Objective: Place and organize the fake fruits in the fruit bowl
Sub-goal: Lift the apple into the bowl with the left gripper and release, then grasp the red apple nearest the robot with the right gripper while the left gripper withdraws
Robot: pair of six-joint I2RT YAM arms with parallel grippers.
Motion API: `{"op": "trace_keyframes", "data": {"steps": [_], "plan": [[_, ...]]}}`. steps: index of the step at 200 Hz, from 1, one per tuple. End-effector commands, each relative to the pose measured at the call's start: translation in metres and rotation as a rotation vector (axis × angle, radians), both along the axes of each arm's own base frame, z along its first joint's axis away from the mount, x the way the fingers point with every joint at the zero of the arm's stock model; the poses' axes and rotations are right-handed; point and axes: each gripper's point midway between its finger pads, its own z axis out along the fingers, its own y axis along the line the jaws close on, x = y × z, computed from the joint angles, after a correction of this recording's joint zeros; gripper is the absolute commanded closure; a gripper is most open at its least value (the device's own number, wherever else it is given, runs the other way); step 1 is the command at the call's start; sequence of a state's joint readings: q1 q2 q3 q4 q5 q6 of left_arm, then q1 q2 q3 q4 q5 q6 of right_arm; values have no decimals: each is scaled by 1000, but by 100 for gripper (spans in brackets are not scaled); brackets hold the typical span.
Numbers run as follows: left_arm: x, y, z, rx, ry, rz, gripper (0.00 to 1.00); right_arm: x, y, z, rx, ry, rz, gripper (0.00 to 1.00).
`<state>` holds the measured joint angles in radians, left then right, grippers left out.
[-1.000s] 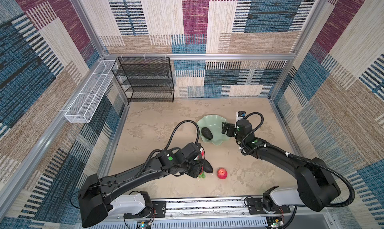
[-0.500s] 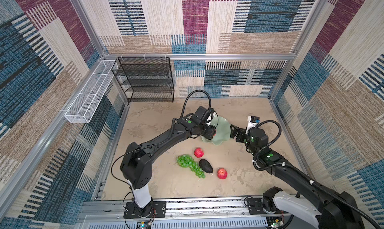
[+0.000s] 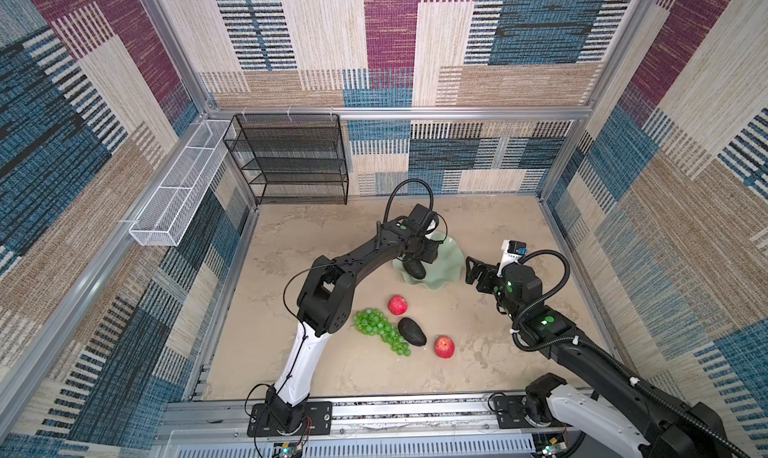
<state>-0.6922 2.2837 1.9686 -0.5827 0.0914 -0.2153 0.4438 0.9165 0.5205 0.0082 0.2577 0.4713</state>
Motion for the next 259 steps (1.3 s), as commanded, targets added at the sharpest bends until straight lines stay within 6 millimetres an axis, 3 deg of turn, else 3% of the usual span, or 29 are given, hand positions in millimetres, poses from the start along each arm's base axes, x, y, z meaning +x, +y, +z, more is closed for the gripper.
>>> {"op": "trace_keyframes", "data": {"steps": [1,41,81,104,134,163,190,225,249,259], "plan": [[0,9,-14,50,47,51,52,-1,7,-5,29,29,26,0],[0,13,-26,55,89,83,45,-6,13,-25,10,117,67,0],[2,9,-13,-2,104,97,32,-18,23,-49,5,223,135,1],[7,8,11,-49,82,119,31,-36,35,-65,4,293,192,3],[21,20,73,-168,-51,189,32,-72,63,-93,16,420,272,6],[26,62,145,-329,-281,297,32,-109,90,-118,38,531,345,9],[10,129,169,-351,-435,445,28,-138,111,-127,28,593,400,9],[-18,198,145,-302,-409,581,26,-158,114,-146,2,671,406,11],[-36,225,125,-277,-369,633,25,-157,112,-150,-5,681,384,21],[-40,233,120,-271,-356,651,25,-155,113,-149,-8,676,377,29]]}}
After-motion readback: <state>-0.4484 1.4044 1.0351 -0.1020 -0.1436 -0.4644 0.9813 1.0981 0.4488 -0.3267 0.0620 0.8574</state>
